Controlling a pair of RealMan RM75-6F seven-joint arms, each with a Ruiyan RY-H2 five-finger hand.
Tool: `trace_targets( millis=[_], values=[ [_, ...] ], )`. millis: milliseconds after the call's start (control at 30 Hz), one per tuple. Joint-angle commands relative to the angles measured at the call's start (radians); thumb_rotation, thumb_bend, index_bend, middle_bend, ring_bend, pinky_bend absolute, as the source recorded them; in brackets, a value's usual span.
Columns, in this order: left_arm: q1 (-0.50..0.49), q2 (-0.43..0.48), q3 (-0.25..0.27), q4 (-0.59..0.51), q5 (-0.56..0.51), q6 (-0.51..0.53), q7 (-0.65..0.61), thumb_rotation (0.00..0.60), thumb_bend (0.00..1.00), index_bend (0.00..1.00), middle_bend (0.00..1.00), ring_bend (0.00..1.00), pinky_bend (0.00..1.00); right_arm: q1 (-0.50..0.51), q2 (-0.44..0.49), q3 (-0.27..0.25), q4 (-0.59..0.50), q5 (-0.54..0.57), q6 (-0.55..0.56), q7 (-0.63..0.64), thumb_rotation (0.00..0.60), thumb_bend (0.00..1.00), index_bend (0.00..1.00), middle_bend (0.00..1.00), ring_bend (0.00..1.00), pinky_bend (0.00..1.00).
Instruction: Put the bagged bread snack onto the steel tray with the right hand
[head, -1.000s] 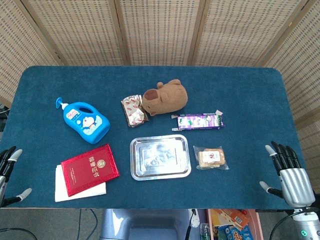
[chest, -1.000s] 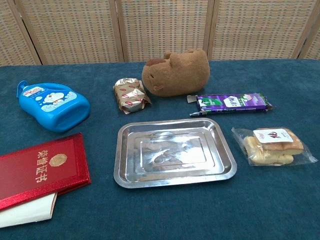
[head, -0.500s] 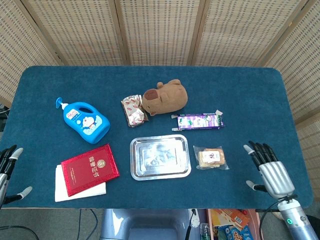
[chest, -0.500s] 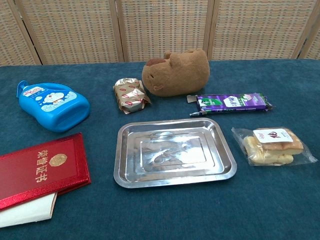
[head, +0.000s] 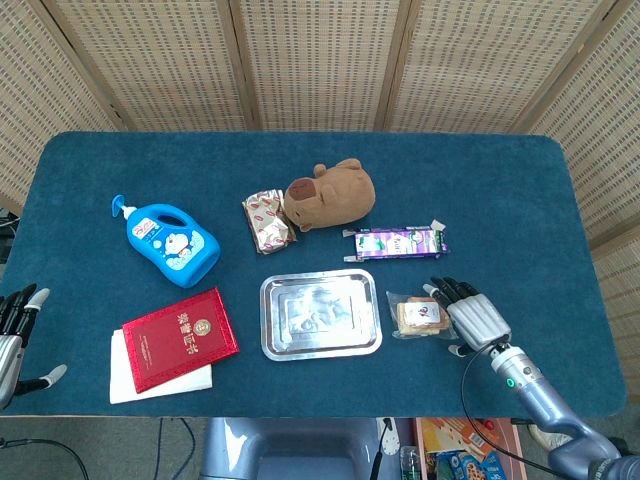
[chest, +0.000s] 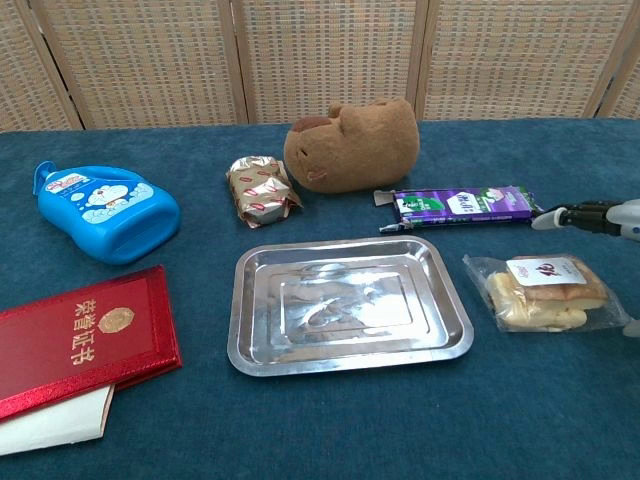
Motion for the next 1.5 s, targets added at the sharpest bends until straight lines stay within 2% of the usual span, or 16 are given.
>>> trace_targets(
  millis=[33,167,200,233,300,433,567,700,833,967,1100,1267,1300,1367,1433,1500],
  values=[
    [-0.002,0.000,-0.001,0.000,-0.004,-0.003,0.000,0.600,0.00,0.00,0.00,0.00,0.00,0.019,-0.031,0.006,0.030,0.029,-0.021,-0.024,0.600,0.00,0.12,0.20,0.17,0.41],
    [-0.002,0.001,-0.001,0.000,-0.006,-0.003,-0.002,0.600,0.00,0.00,0.00,0.00,0.00,0.034,-0.041,0.000,0.036,0.046,-0.046,-0.019,0.600,0.00,0.28,0.38,0.34,0.52],
    [-0.002,0.001,0.000,0.000,-0.005,-0.003,-0.002,0.600,0.00,0.00,0.00,0.00,0.00,0.037,-0.046,0.000,0.042,0.044,-0.042,-0.021,0.600,0.01,0.37,0.44,0.39,0.54],
    [-0.002,0.002,0.000,0.000,-0.005,-0.003,-0.003,0.600,0.00,0.00,0.00,0.00,0.00,0.038,-0.051,0.000,0.047,0.039,-0.034,-0.024,0.600,0.04,0.46,0.50,0.44,0.57],
    [-0.001,0.002,0.001,0.000,-0.004,-0.001,-0.005,0.600,0.00,0.00,0.00,0.00,0.00,0.037,-0.063,0.001,0.056,0.025,-0.007,-0.022,0.600,0.12,0.54,0.57,0.49,0.60],
    [-0.002,0.004,0.000,0.002,-0.006,-0.002,-0.011,0.600,0.00,0.00,0.00,0.00,0.00,0.038,-0.066,0.002,0.048,-0.020,0.052,0.023,0.600,0.19,0.56,0.58,0.50,0.61],
    [-0.011,0.003,-0.003,0.008,-0.024,-0.022,-0.014,0.600,0.00,0.00,0.00,0.00,0.00,0.090,-0.001,0.037,-0.054,-0.090,0.080,0.017,0.600,0.20,0.56,0.58,0.50,0.61],
    [-0.019,0.004,-0.008,0.009,-0.041,-0.038,-0.016,0.600,0.00,0.00,0.00,0.00,0.00,0.168,0.050,0.086,-0.166,-0.089,0.020,-0.052,0.600,0.20,0.56,0.58,0.50,0.61],
    [-0.027,0.004,-0.015,0.009,-0.058,-0.050,-0.017,0.600,0.00,0.00,0.00,0.00,0.00,0.260,0.056,0.143,-0.242,-0.023,-0.086,-0.128,0.600,0.20,0.56,0.58,0.50,0.61],
    [-0.037,0.005,-0.023,0.012,-0.078,-0.067,-0.020,0.600,0.00,0.00,0.00,0.00,0.00,0.350,0.012,0.181,-0.252,0.056,-0.179,-0.197,0.600,0.20,0.56,0.58,0.50,0.61],
    [-0.046,0.007,-0.031,0.016,-0.105,-0.085,-0.028,0.600,0.00,0.00,0.00,0.00,0.00,0.436,-0.077,0.201,-0.201,0.160,-0.237,-0.294,0.600,0.20,0.56,0.58,0.50,0.60],
    [-0.047,0.016,-0.035,0.023,-0.129,-0.097,-0.056,0.600,0.00,0.00,0.00,0.00,0.00,0.521,-0.199,0.171,-0.094,0.301,-0.258,-0.439,0.600,0.20,0.56,0.58,0.50,0.60],
    [-0.047,0.018,-0.035,0.025,-0.129,-0.098,-0.061,0.600,0.00,0.00,0.00,0.00,0.00,0.528,-0.211,0.163,-0.084,0.321,-0.251,-0.462,0.600,0.19,0.56,0.57,0.50,0.58],
    [-0.046,0.020,-0.034,0.027,-0.129,-0.096,-0.069,0.600,0.00,0.00,0.00,0.00,0.00,0.539,-0.219,0.143,-0.080,0.385,-0.242,-0.509,0.600,0.14,0.46,0.43,0.39,0.50],
    [-0.045,0.021,-0.033,0.028,-0.128,-0.095,-0.072,0.600,0.00,0.00,0.00,0.00,0.00,0.549,-0.217,0.130,-0.094,0.445,-0.232,-0.540,0.600,0.04,0.26,0.18,0.17,0.35],
    [-0.045,0.021,-0.032,0.029,-0.126,-0.095,-0.072,0.600,0.00,0.00,0.00,0.00,0.00,0.557,-0.211,0.121,-0.114,0.492,-0.215,-0.564,0.600,0.00,0.11,0.04,0.03,0.23]
  ],
)
